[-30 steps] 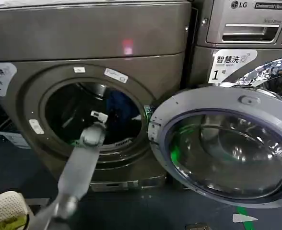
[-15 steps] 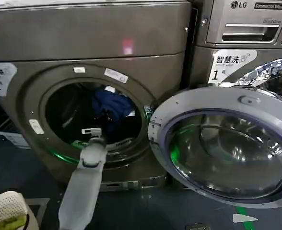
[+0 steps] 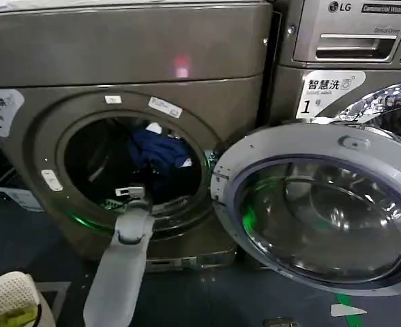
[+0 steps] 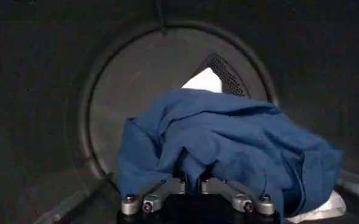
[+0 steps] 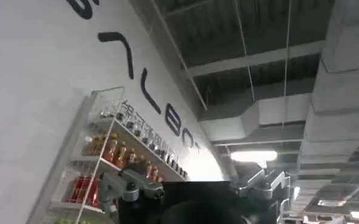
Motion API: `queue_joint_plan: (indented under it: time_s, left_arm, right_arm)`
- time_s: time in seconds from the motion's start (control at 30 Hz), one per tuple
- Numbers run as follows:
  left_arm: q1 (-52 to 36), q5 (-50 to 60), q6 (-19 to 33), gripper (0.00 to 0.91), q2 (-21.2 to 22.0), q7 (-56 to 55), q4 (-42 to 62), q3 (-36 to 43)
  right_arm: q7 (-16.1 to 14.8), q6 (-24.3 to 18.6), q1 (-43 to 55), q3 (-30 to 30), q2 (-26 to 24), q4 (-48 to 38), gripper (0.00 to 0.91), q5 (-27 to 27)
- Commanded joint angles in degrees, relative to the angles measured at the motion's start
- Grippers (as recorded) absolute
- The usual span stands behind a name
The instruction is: Grasp the clothes from the dryer.
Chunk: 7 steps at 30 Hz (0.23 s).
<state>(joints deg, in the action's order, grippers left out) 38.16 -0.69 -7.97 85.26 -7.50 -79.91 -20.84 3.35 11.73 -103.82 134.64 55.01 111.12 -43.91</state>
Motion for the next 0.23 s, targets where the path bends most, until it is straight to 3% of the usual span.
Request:
queue_joint_plan:
  time_s: [0.03,0.23]
  left_arm:
    - [0.19,-0.13,-0.32,0.0,0.24,-0.61,-0.49,-0.15]
    - [-0.18,0.18,-0.5,0.0,0.62,-0.31,-0.25,0.27]
  right_arm:
    - [-0.21,0.43,0.0,0.08,-0.09,0.0,0.907,0.37]
    - [-0.32,0.35,0.19,-0.22,0.01,-0.07,0.907,0.79]
